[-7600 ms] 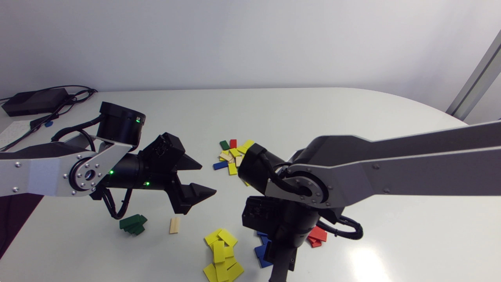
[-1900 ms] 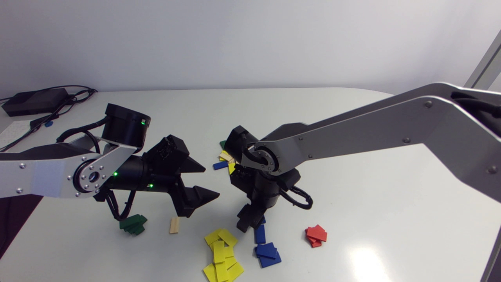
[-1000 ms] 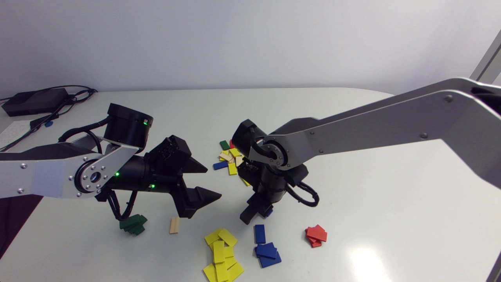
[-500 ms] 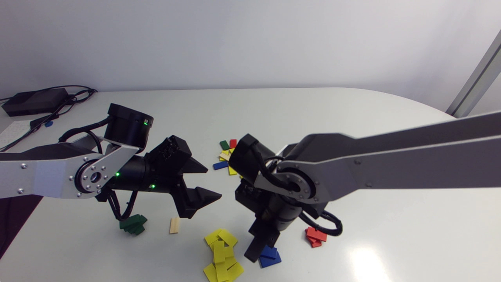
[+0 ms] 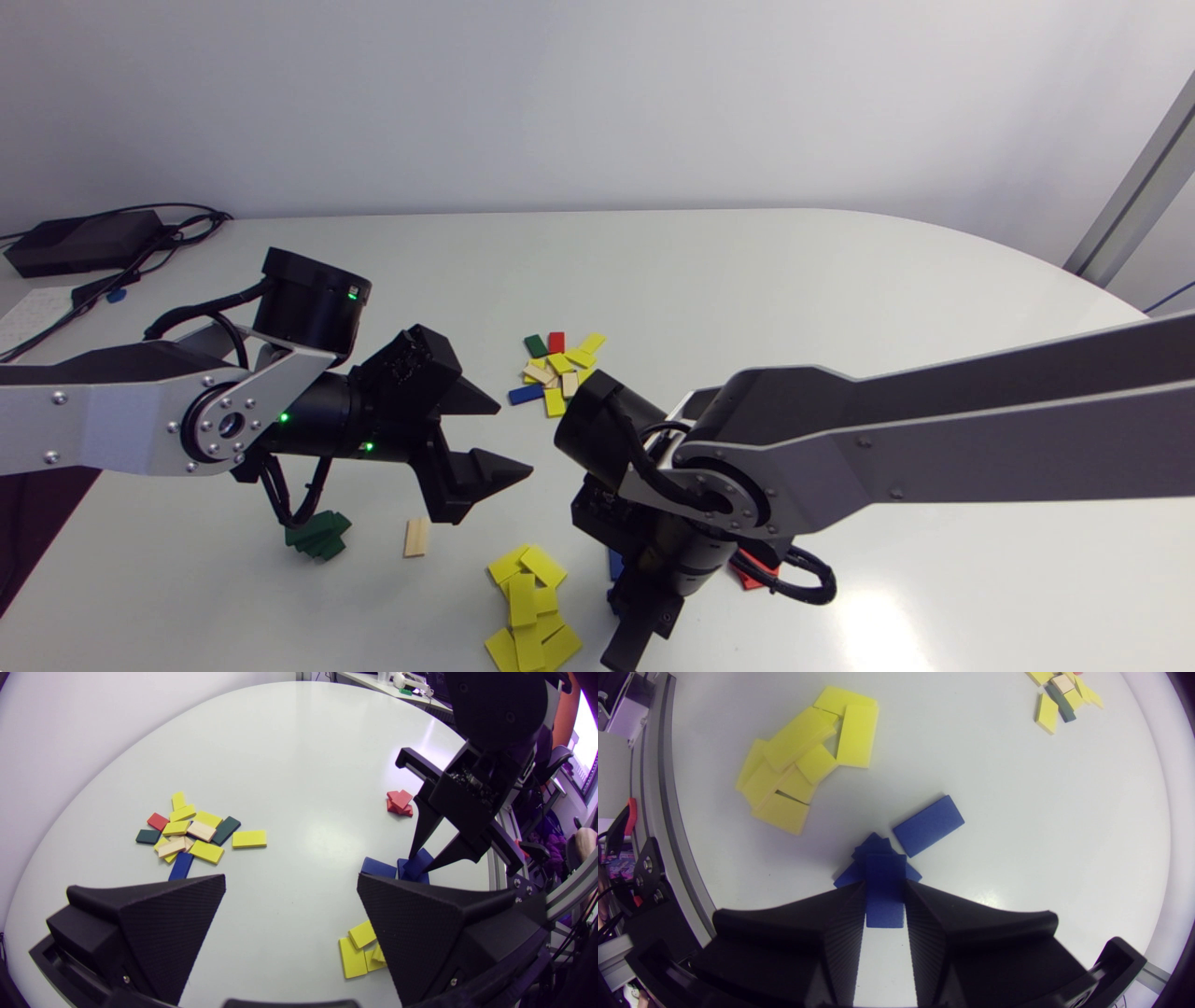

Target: Take domino bricks one by one from the mixed stack on the table and place each onto the existing stack of the same color.

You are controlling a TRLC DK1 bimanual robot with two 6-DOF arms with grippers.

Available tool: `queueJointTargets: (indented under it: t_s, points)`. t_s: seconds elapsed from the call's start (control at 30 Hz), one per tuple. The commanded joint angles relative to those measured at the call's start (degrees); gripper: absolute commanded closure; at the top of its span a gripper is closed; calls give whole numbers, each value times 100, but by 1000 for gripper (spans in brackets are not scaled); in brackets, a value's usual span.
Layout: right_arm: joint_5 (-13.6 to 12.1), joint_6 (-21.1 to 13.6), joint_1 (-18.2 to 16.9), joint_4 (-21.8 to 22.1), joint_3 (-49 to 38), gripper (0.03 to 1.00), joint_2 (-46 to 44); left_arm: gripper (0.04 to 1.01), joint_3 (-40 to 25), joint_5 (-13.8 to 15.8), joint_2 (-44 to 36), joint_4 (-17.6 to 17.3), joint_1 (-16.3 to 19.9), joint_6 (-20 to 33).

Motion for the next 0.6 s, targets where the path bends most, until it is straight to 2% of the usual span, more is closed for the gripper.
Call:
queueJointTargets:
  t_s: [0.0,0.13,0.23,0.3,0.4,0.57]
  points:
    - [-6,-16,70,40,-47,908,-56,39,-32,3,-23,-33,-52,-134]
    - [-41,-16,97,58,-20,907,-3,39,-41,3,-23,-33,-43,-134]
    - [-41,-25,97,84,-3,833,68,39,-41,3,-23,-33,-35,-125]
    - [-59,-25,114,93,6,816,94,39,-32,3,-23,-33,-35,-125]
    - [-67,-25,114,93,32,725,103,39,-23,3,-15,-24,-35,-125]
    - [-76,-25,114,93,59,698,138,39,-6,3,21,-15,-35,-117]
